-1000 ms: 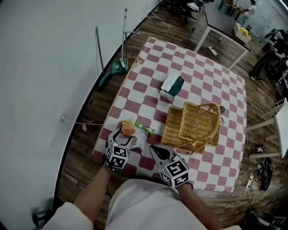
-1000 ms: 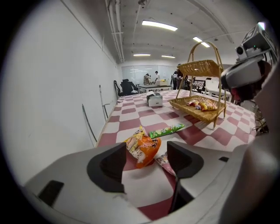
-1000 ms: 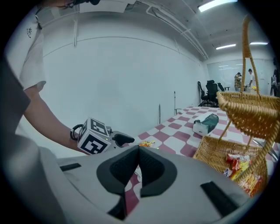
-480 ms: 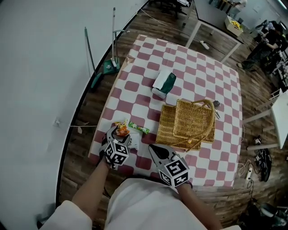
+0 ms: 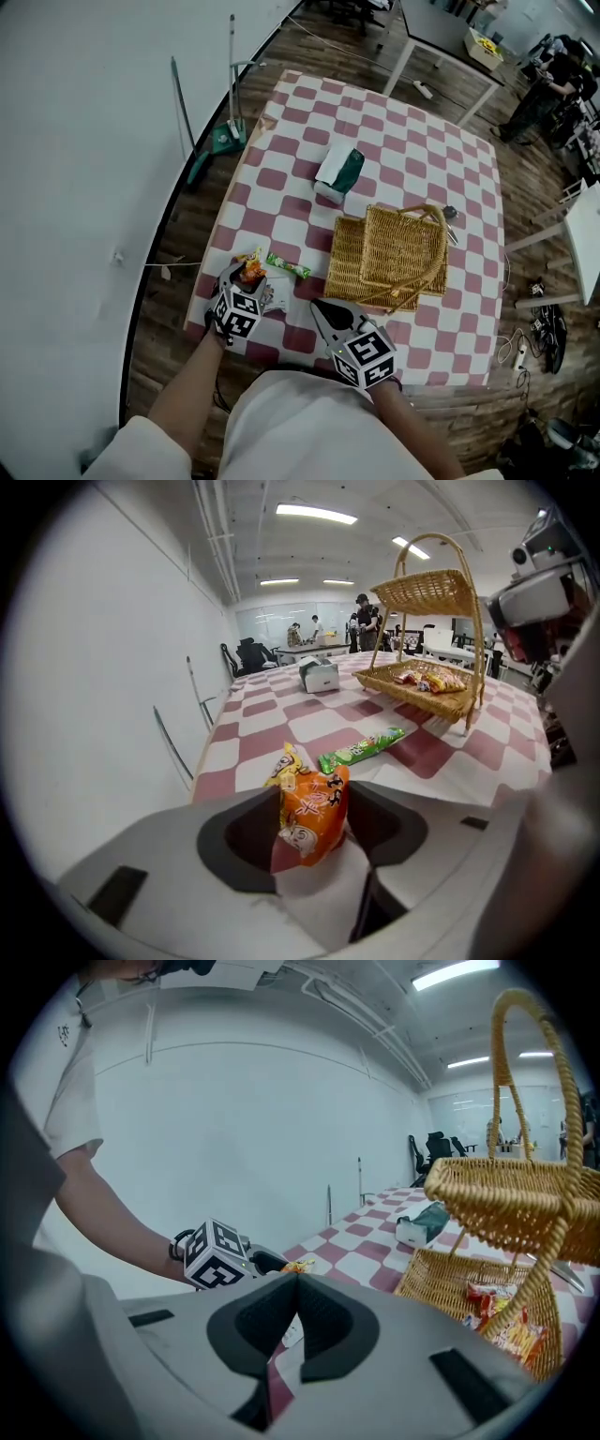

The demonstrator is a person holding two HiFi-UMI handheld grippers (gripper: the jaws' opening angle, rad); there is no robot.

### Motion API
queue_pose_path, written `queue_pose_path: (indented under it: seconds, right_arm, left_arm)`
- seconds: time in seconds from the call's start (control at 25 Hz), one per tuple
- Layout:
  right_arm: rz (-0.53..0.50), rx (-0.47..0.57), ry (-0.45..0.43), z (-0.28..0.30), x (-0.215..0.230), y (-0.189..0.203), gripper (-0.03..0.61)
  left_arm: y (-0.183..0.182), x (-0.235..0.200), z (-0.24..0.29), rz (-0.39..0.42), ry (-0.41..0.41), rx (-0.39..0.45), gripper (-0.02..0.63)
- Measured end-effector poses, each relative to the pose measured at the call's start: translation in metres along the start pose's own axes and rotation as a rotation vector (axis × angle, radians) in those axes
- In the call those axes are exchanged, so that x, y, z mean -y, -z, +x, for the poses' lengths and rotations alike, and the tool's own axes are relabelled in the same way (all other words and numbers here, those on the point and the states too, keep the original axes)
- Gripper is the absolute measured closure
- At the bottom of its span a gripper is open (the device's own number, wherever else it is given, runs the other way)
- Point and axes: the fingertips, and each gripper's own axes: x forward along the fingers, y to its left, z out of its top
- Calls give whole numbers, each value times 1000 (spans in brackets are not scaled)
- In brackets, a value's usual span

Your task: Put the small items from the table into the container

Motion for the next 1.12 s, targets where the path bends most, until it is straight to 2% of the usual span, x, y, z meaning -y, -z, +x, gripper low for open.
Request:
queue_pose_path:
  seconds: [0.24,0.6,0.92,1.12]
  right_arm:
    - [1,6,-3,-1,1,-1,571]
    - [0,33,-20,-6,-2,-9,571]
    - [-2,74,-26,-21,-3,-17,572]
    - [-16,109,-24,-35,-2,-27,572]
  left_arm:
    - [-4,0,-6,-52,29,19,407]
    - [-29,13,-26,-82,37,81,430]
    - [-70,29,-49,-86,42,175,434]
    - [-108,39,-65,-54,49,257,434]
